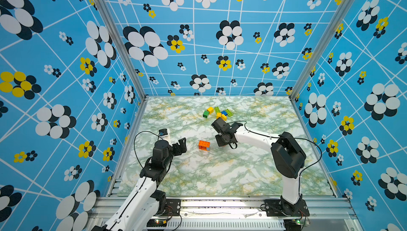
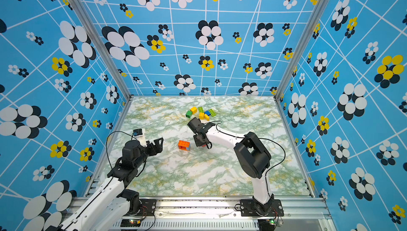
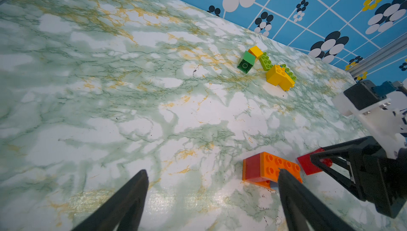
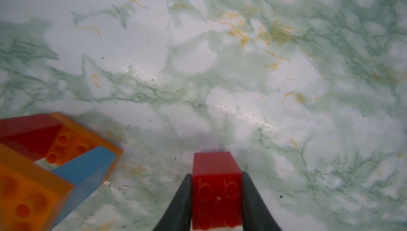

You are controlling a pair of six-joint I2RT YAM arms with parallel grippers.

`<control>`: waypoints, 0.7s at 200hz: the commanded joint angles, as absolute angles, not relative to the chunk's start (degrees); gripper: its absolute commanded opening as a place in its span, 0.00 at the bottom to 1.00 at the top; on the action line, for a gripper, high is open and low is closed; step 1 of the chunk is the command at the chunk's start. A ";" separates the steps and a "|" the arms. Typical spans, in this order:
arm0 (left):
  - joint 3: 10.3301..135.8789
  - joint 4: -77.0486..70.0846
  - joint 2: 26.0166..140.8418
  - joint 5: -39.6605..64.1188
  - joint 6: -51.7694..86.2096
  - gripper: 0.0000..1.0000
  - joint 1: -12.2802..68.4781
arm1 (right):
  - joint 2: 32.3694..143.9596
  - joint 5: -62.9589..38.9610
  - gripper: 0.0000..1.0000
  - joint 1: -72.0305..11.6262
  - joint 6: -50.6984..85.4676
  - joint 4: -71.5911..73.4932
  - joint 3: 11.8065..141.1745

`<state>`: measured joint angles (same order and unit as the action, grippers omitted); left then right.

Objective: Assemble the letter p with lego
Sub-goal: Place the lego brick at the center of the board.

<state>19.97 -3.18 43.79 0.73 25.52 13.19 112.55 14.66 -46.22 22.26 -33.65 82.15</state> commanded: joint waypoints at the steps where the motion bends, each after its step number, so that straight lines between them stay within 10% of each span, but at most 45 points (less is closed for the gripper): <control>1: 19.24 -3.06 43.15 -0.22 25.78 0.93 12.82 | 112.58 17.35 0.35 -47.29 26.01 -35.20 83.03; 66: 18.98 -3.40 43.07 -0.75 25.67 0.93 12.78 | 112.42 14.65 0.58 -47.29 26.42 -34.61 84.47; 140: 18.94 -3.53 43.33 -1.00 25.75 0.93 12.83 | 117.71 13.03 0.61 -38.69 23.43 -35.09 98.57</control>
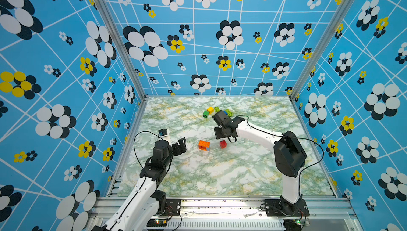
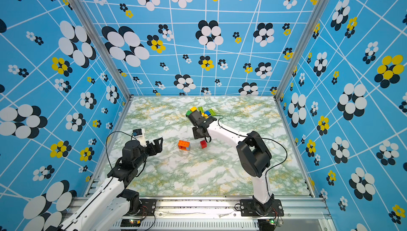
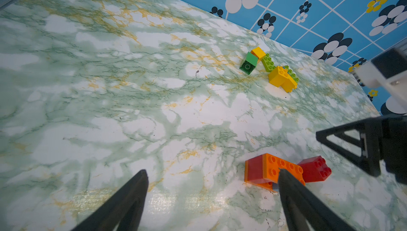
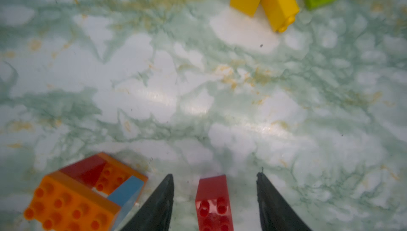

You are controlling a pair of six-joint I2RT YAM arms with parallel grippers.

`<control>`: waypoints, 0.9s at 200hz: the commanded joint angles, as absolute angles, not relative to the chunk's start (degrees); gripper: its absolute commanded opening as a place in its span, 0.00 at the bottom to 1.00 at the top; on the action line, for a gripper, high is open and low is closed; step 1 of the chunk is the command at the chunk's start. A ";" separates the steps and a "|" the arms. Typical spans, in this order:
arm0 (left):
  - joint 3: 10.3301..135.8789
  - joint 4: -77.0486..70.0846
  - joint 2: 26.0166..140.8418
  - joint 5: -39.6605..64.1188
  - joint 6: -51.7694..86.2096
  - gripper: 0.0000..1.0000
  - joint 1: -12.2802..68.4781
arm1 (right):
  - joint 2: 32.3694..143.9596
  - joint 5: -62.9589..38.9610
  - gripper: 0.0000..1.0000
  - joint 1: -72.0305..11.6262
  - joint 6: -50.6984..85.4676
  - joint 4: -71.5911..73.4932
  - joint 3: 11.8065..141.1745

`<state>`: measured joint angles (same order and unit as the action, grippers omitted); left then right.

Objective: Assemble the letter p with lego
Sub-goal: Place the lego brick at the center of the board, then pick up the lego brick from the center of the board.

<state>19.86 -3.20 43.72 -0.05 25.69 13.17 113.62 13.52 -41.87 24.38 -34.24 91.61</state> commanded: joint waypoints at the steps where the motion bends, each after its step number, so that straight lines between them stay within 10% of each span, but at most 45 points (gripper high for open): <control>1: 18.92 -3.57 43.33 -0.98 25.75 0.93 12.83 | 117.96 13.11 0.61 -38.59 23.45 -35.13 98.81; 180: 18.90 -3.81 42.98 -2.20 25.89 0.95 12.83 | 151.41 19.22 0.56 -34.97 29.76 -43.30 139.84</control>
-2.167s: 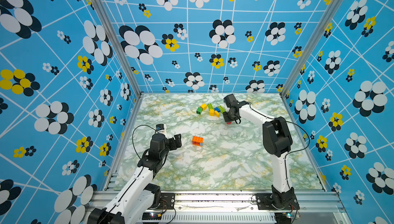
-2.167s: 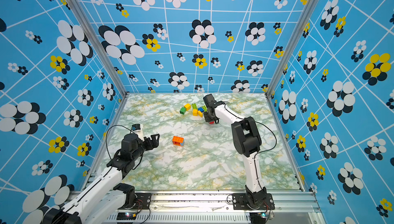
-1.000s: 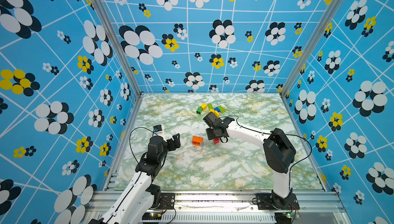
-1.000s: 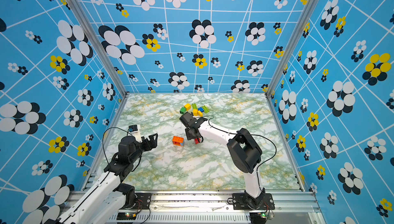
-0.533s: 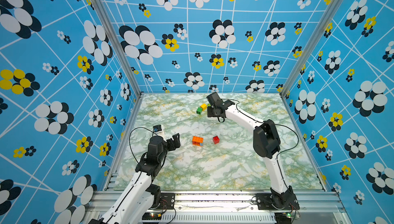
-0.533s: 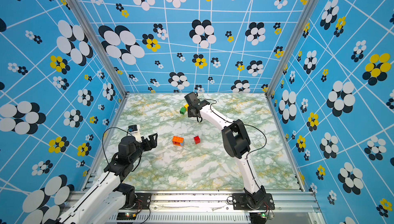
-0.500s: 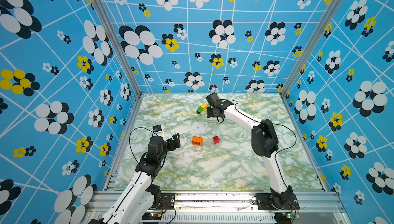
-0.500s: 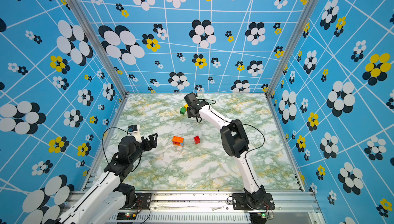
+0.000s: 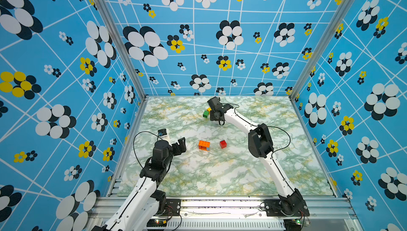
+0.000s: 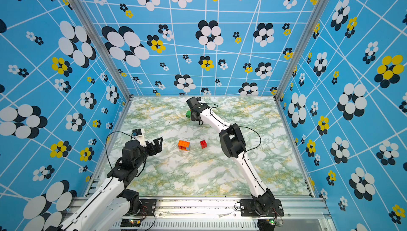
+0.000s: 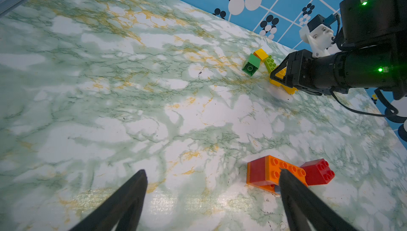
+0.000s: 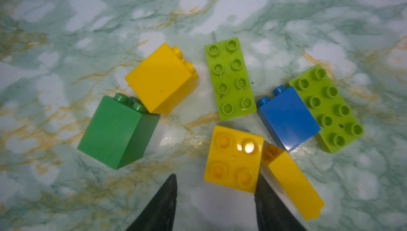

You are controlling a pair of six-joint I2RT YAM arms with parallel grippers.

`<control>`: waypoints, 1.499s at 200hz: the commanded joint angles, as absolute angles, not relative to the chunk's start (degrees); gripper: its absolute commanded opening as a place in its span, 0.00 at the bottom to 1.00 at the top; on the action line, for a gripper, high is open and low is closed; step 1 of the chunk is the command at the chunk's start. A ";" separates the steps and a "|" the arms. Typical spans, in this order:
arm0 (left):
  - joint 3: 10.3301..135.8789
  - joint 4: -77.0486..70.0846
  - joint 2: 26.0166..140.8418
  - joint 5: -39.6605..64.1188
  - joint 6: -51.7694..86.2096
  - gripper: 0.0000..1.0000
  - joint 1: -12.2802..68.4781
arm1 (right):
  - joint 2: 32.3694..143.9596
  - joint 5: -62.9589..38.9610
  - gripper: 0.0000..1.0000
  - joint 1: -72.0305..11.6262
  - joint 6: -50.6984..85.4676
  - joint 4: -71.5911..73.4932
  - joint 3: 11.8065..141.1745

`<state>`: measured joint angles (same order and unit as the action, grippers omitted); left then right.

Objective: Assemble the letter p with lego
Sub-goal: Pick up the lego brick from the center of the board.

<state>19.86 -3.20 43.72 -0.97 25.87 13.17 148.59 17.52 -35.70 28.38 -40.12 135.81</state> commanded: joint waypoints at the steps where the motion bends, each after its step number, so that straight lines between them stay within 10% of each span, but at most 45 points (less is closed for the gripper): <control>1: 18.90 -3.80 42.94 -2.20 25.91 0.95 12.83 | 151.51 19.19 0.56 -34.97 29.73 -43.36 140.01; 157: 18.72 -4.33 43.21 -2.29 25.75 0.95 12.78 | 153.37 20.20 0.21 -34.31 25.64 -45.85 146.96; 300: 19.05 -5.09 45.00 -1.15 25.89 0.96 12.83 | 107.96 11.76 0.16 -43.63 20.30 -28.66 81.43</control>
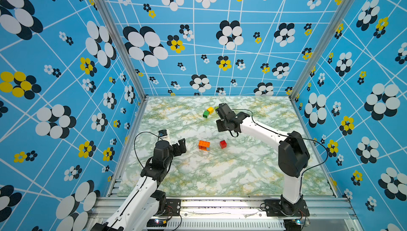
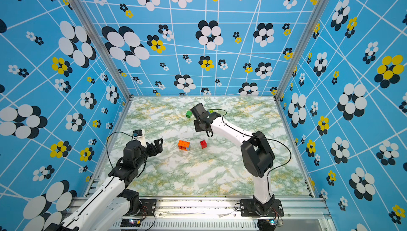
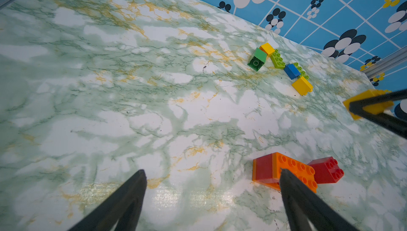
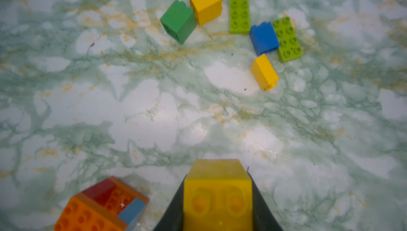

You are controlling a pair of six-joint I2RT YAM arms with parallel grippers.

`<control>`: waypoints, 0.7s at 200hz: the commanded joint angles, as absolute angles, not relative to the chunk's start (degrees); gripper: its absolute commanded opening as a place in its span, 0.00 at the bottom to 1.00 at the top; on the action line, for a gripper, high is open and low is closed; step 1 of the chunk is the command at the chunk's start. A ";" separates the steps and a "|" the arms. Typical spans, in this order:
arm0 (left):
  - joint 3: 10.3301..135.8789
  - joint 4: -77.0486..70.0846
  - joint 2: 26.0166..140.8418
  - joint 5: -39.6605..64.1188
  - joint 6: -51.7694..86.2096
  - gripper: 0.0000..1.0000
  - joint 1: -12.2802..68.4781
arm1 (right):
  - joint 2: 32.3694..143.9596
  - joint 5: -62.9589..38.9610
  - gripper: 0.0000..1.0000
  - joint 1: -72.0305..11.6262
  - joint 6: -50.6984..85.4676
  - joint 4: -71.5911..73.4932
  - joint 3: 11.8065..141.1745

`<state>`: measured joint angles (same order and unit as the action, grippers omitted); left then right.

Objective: Assemble the letter p with lego
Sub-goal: Pick up the lego brick from the center of the board, then assemble the lego brick with the lego brick.

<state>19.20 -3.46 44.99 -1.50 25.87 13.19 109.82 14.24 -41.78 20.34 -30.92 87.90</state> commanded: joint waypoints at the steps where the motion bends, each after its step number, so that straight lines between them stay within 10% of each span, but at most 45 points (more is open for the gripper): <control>1: 19.06 -5.09 45.00 -1.15 25.87 0.95 12.83 | 107.86 11.68 0.16 -43.70 20.35 -28.57 81.19; 140: 18.97 -5.10 44.74 -1.42 25.78 0.96 12.82 | 105.95 14.80 0.13 -46.59 20.75 -28.12 73.23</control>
<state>19.20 -3.46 44.99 -1.52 25.87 13.19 107.57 12.84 -46.02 20.36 -26.44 75.18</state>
